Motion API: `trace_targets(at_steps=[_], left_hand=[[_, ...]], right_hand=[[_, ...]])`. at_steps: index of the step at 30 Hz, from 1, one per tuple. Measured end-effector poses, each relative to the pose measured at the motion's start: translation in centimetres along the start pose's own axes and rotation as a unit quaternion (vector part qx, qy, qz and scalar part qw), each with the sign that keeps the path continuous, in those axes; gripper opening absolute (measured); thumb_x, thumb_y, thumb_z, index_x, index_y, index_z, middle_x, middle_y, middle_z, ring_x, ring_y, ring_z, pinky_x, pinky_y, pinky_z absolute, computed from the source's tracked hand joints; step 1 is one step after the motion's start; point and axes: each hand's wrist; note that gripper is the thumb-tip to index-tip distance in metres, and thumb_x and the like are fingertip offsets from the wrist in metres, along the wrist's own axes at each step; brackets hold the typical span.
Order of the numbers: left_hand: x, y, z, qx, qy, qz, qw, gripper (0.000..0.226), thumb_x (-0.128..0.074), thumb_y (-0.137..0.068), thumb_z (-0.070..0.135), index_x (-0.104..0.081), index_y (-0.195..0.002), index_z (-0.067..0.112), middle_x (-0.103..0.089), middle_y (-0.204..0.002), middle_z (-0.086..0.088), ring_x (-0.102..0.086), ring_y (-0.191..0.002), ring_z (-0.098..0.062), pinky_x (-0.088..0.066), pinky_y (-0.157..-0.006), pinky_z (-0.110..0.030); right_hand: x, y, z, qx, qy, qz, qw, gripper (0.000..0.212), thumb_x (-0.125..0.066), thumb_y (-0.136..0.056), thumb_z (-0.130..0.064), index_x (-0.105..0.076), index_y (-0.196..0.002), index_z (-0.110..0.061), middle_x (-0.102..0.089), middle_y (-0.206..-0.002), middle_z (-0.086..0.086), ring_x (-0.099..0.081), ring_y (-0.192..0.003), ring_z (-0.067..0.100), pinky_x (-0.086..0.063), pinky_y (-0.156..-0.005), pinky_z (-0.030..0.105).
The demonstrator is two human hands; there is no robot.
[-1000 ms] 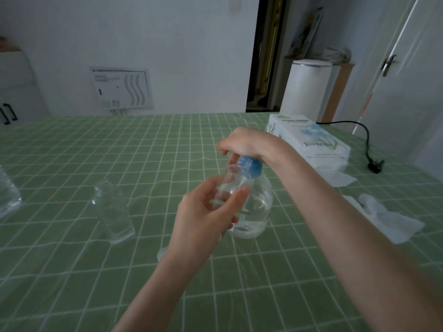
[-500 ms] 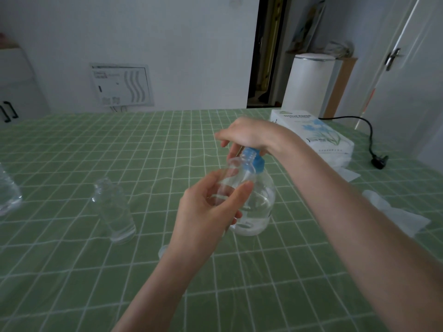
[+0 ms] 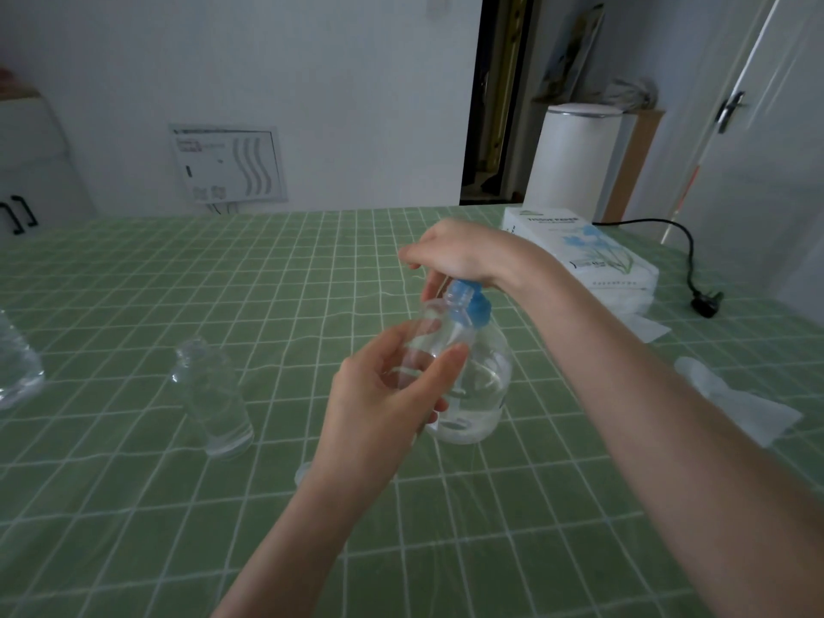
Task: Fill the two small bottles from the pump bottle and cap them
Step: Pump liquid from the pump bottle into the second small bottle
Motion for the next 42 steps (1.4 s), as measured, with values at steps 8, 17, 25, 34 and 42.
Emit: trace_targets(at_steps=[8,17,25,34,42], left_hand=[[-0.1,-0.1,0.0,-0.005,0.006,0.003,1.0,0.025,-0.067,-0.062,0.047,-0.068,-0.085,0.038,-0.071,-0.07,0.002,-0.065,-0.055,-0.012,-0.054,-0.053,-0.021],[0.0,0.1,0.0,0.011,-0.01,0.005,1.0,0.034,-0.066,-0.061,0.048,-0.066,-0.092,0.034,-0.07,-0.071,0.0,-0.063,-0.054,-0.008,-0.054,-0.054,-0.027],[0.0,-0.1,0.3,-0.007,-0.003,0.006,1.0,0.031,-0.067,-0.062,0.046,-0.067,-0.091,0.034,-0.07,-0.07,0.0,-0.064,-0.054,-0.012,-0.052,-0.052,-0.021],[0.0,0.2,0.1,0.002,-0.007,0.003,1.0,0.035,-0.065,-0.061,0.049,-0.066,-0.092,0.033,-0.07,-0.07,0.002,-0.064,-0.055,-0.009,-0.053,-0.052,-0.021],[0.0,0.2,-0.1,0.005,-0.003,0.004,1.0,0.029,-0.066,-0.059,0.051,-0.067,-0.085,0.038,-0.071,-0.07,0.004,-0.063,-0.053,-0.007,-0.053,-0.052,-0.024]], right_hand=[[0.1,-0.1,-0.1,-0.012,0.008,-0.008,1.0,0.043,-0.045,-0.096,-0.041,-0.062,-0.118,-0.008,-0.068,-0.113,0.011,-0.061,-0.104,0.026,-0.04,-0.073,0.032],[-0.7,-0.3,0.5,-0.022,0.007,-0.021,1.0,0.043,-0.044,-0.097,-0.038,-0.061,-0.121,-0.007,-0.063,-0.123,0.013,-0.055,-0.115,0.028,-0.034,-0.083,0.034],[0.1,-0.3,-0.1,0.005,0.009,-0.002,1.0,0.046,-0.045,-0.097,-0.04,-0.058,-0.123,-0.004,-0.07,-0.109,0.014,-0.064,-0.105,0.027,-0.041,-0.079,0.036],[-0.5,-0.6,0.6,-0.023,0.003,-0.023,0.999,0.043,-0.043,-0.097,-0.043,-0.064,-0.116,-0.011,-0.064,-0.121,0.012,-0.057,-0.111,0.028,-0.036,-0.08,0.034],[-0.8,-0.3,0.7,-0.02,-0.007,-0.007,1.0,0.048,-0.041,-0.097,-0.043,-0.059,-0.125,-0.009,-0.061,-0.128,0.014,-0.053,-0.119,0.029,-0.033,-0.086,0.036]])
Point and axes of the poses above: each hand's wrist, its own y-axis away from the middle knuckle, its own x-axis out of the back of the hand, z = x × y
